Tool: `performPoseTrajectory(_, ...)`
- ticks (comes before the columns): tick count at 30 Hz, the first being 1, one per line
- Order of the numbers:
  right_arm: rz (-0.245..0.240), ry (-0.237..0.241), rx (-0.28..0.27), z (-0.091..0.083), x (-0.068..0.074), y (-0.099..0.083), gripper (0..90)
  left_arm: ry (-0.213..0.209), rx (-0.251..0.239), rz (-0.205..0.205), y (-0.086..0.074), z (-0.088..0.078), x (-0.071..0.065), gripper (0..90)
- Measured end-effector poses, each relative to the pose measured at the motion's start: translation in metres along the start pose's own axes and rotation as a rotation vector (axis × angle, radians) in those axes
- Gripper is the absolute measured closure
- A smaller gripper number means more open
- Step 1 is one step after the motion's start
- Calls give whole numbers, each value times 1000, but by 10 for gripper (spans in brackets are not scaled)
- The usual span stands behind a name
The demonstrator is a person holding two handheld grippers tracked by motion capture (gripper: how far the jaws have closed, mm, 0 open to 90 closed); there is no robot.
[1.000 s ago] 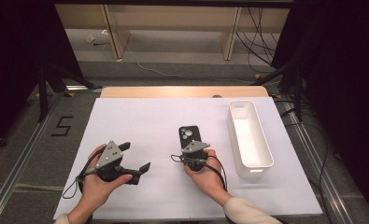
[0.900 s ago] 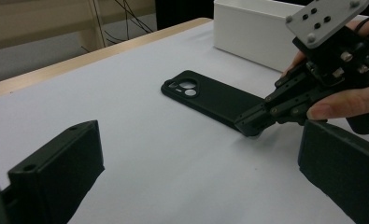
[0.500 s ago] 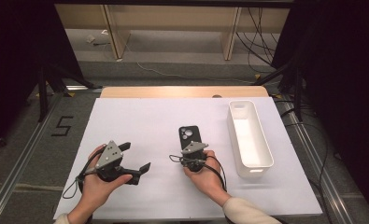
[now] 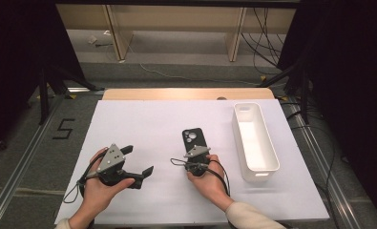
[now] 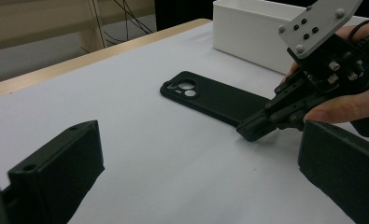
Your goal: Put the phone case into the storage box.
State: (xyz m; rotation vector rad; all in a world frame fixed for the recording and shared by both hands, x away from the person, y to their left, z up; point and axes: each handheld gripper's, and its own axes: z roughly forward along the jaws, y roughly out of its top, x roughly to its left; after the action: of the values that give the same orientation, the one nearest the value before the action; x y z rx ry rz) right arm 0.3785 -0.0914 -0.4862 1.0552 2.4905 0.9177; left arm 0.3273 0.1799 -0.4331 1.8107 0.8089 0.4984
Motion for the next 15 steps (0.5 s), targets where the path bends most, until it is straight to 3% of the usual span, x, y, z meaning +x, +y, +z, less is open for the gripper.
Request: performPoseTrajectory(15,34,-16,36,-11,-12,-7,900,-3,0,1,0,0,0,0)
